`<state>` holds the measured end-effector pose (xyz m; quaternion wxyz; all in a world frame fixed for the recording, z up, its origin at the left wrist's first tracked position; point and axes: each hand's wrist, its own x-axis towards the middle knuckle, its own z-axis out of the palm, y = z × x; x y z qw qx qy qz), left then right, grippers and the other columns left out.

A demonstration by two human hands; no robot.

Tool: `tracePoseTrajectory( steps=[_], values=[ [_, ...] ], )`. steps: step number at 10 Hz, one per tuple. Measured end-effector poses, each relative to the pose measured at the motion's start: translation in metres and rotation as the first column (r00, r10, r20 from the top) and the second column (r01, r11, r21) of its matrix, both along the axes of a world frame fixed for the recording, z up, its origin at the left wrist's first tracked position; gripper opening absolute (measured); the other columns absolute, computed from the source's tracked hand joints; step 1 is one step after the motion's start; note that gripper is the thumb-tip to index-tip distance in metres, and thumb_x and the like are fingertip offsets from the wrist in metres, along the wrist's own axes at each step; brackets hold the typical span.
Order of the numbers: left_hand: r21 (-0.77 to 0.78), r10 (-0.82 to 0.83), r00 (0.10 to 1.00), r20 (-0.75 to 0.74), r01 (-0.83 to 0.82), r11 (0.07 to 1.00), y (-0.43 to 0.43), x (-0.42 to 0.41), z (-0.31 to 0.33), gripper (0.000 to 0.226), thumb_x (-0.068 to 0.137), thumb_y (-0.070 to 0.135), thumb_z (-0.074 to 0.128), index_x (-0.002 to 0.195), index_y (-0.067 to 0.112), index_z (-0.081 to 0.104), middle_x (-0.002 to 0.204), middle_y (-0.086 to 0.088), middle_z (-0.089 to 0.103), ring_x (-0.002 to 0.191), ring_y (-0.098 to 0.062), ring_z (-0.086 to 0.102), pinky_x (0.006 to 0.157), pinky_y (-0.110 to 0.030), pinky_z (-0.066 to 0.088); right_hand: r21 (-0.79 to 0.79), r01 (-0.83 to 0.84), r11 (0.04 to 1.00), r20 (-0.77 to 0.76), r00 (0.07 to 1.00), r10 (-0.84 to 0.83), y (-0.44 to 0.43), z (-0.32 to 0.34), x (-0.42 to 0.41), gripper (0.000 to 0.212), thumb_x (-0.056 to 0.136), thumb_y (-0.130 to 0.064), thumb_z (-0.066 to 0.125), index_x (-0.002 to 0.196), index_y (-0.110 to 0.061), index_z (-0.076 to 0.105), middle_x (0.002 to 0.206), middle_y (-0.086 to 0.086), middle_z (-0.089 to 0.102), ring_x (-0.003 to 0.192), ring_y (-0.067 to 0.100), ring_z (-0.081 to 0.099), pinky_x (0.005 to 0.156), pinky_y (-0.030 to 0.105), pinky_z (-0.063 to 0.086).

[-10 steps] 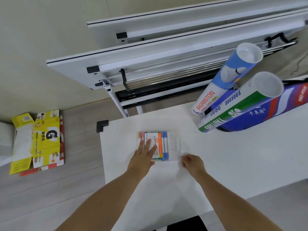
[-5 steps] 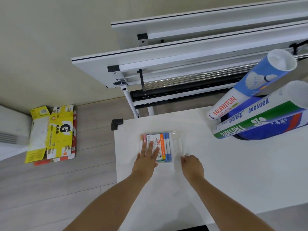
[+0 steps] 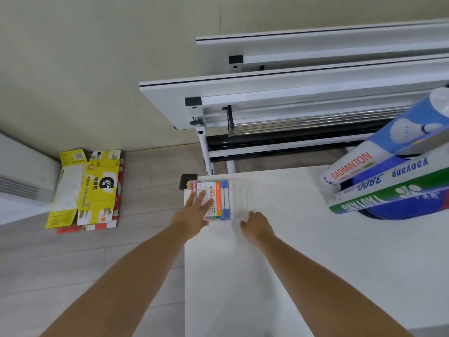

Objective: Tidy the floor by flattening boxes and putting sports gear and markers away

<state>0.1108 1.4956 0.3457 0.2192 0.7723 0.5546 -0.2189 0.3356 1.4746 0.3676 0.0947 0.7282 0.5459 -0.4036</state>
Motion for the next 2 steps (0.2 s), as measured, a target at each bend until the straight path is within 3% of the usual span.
tracePoseTrajectory(
  steps=[1,2],
  values=[
    [0.004,0.017,1.000,-0.022,-0.016,1.000,-0.0033,0.0050,0.0088,0.073,0.103,0.044,0.042,0.158,0.029,-0.003,0.164,-0.001,-0.021,0.150,-0.031,-0.018,0.110,-0.048,0.040,-0.004,0.072,0.997,-0.026,0.997,-0.072,0.0007,0.0080,0.0034,0.047,0.098,-0.033,0.041,0.140,-0.011,0.044,0.141,0.008,0.050,0.128,0.026,0.048,0.102,0.034,0.041],
    [0.036,0.065,0.997,-0.029,-0.064,0.997,-0.0063,0.0139,0.0144,0.071,0.102,0.050,0.037,0.158,0.027,0.000,0.165,-0.004,-0.015,0.151,-0.031,-0.012,0.117,-0.052,0.025,0.061,0.089,0.994,-0.017,0.996,-0.088,0.0025,0.0177,0.0092,0.050,0.099,-0.033,0.040,0.145,-0.014,0.038,0.143,0.009,0.048,0.131,0.027,0.046,0.104,0.035,0.040]
  ],
)
